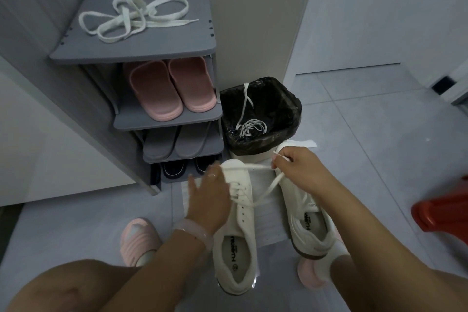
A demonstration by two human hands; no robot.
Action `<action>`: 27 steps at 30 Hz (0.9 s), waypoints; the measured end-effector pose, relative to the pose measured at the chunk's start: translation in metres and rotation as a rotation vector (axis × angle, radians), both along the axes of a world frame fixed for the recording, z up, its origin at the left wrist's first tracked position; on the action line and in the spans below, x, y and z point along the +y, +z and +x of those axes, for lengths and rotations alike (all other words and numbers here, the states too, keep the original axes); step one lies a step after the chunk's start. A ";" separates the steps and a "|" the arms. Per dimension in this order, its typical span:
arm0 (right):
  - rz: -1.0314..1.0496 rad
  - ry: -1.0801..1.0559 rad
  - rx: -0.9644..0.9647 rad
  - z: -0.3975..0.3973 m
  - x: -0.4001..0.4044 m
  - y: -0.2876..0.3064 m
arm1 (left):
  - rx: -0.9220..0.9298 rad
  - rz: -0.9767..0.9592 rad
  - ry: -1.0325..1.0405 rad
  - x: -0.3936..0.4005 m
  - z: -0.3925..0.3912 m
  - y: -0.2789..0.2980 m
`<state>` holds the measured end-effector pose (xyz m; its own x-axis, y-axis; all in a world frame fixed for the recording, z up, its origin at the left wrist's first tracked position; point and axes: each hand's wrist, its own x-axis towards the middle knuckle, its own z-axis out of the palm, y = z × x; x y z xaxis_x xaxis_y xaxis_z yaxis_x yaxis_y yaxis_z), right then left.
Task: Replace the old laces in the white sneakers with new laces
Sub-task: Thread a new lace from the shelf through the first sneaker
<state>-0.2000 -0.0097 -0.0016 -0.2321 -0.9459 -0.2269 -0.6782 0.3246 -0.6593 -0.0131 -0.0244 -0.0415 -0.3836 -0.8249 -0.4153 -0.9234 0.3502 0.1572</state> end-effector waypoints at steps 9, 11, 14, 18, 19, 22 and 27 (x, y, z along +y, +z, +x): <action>0.242 0.316 0.200 0.029 0.009 -0.025 | 0.362 -0.040 0.240 -0.015 0.010 -0.003; 0.280 0.374 0.182 0.037 0.014 -0.037 | 0.381 0.083 0.199 -0.014 0.010 -0.001; 0.262 0.355 0.122 0.041 0.018 -0.045 | 0.313 0.289 0.084 -0.009 0.009 -0.003; 0.138 0.346 0.027 0.039 0.015 -0.039 | 0.341 0.274 0.067 -0.003 0.008 -0.004; 0.120 0.342 0.000 0.038 0.014 -0.036 | 0.357 0.247 0.075 -0.003 0.008 -0.001; 0.176 0.378 -0.056 0.034 0.011 -0.030 | 0.407 0.187 0.106 -0.006 0.005 0.002; 0.237 0.410 -0.042 0.036 0.016 -0.038 | 0.391 0.203 0.149 -0.003 0.004 -0.003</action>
